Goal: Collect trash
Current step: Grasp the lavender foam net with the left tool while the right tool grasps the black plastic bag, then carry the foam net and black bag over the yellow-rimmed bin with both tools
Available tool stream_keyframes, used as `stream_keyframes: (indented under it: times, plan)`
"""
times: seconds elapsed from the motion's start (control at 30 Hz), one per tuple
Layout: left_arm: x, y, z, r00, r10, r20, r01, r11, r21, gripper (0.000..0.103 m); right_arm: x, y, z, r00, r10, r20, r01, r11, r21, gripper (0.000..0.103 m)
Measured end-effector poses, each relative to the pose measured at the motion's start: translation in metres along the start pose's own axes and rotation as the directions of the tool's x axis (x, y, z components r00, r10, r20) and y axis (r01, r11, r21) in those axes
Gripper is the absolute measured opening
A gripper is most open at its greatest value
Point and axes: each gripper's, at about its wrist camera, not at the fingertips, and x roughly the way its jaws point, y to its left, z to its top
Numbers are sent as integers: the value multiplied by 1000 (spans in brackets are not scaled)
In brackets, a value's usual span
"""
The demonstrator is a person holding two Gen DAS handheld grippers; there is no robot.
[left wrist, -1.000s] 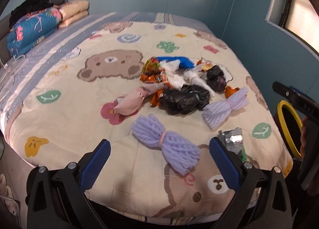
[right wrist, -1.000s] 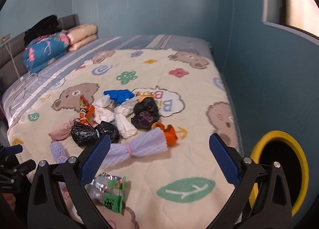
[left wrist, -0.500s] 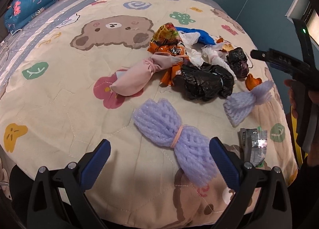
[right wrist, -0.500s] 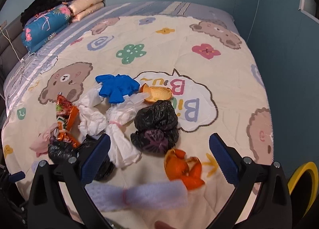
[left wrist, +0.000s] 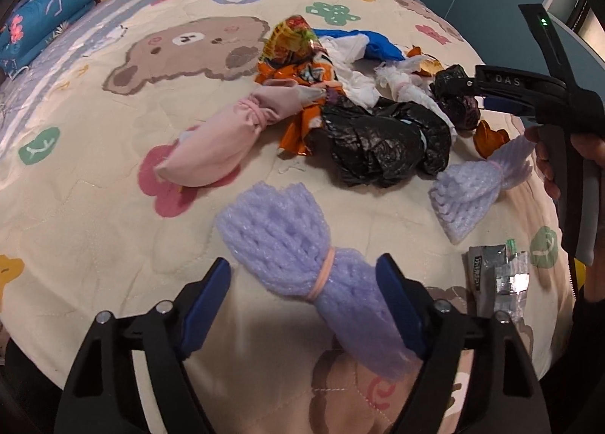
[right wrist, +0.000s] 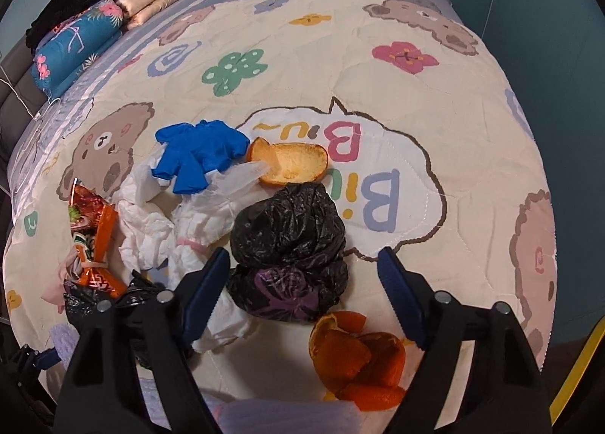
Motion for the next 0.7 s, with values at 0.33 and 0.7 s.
stream_keyframes:
  times: [0.33,0.7]
  plan:
    - [-5,-8,-2,998,-59,33,59,998,-1,41,-1,10,-3,997,75,-32,-76,997,-8,36]
    - [-52,-6,-11,981,-129,149,128,992,12,37,-58,11,1,967,252,36,-253,967,22,36]
